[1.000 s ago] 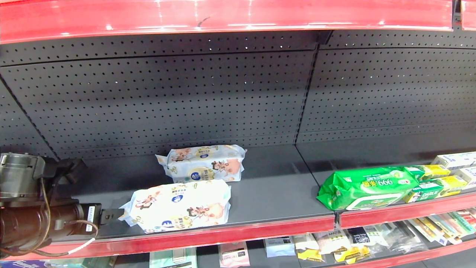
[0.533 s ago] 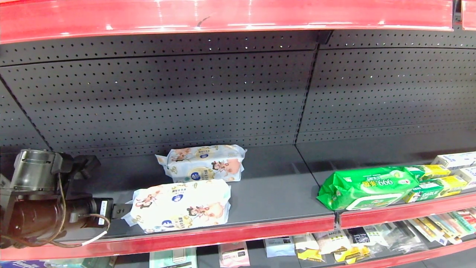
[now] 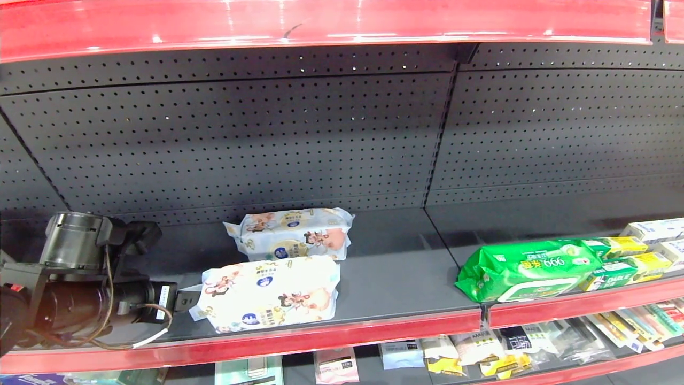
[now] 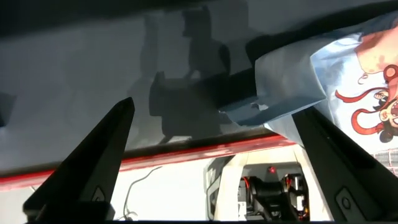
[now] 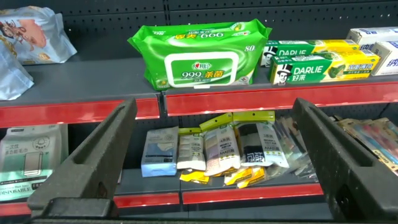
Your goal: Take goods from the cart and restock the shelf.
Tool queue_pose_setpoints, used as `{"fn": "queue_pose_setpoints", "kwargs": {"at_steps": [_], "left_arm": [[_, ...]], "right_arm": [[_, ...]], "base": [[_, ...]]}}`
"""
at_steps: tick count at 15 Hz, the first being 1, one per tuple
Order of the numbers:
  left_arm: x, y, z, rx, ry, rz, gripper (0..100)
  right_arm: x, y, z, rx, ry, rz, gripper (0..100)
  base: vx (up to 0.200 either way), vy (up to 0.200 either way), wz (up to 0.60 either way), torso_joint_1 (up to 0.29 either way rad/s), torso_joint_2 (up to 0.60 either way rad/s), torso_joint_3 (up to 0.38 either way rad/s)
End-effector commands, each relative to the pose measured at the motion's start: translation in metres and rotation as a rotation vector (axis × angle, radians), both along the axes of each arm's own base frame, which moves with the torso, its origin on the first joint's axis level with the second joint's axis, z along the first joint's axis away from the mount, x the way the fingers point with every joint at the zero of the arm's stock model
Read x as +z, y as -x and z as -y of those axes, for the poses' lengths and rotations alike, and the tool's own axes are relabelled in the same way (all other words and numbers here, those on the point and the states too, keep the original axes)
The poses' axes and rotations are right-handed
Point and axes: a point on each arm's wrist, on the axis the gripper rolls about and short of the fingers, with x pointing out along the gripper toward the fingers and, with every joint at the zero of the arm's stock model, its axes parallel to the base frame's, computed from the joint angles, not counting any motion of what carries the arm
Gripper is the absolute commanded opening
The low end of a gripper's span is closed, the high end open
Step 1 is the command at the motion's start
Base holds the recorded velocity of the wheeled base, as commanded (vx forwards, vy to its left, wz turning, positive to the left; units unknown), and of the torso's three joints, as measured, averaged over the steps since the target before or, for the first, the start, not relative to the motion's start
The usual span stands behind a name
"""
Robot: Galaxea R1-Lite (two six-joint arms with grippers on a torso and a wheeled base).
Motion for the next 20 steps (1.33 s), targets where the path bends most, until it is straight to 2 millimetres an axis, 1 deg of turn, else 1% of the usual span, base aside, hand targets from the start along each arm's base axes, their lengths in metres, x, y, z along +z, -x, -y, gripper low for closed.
{"fn": "queue_pose_setpoints", "kwargs": {"at_steps": [1, 8, 20], "left_arm": [[0.0003, -0.0038, 0.0021, -0.008, 0.001, 0.002, 100], [0.0017, -0.004, 0.0095, -0.039, 0.0, 0.008, 100], [0.0038, -0.0028, 0.0103, -0.046, 0.0, 0.017, 100]], "right_arm": [[0.0, -0.0001, 0.0, 0.001, 0.0, -0.001, 100], [0.0, -0.0001, 0.0, 0.001, 0.0, -0.001, 100], [0.0, -0.0001, 0.0, 0.001, 0.0, -0.001, 100]], "base": [[0.0, 0.0, 0.0, 0.0, 0.0, 0.0], [0.0, 0.0, 0.0, 0.0, 0.0, 0.0], [0.0, 0.0, 0.0, 0.0, 0.0, 0.0]]}}
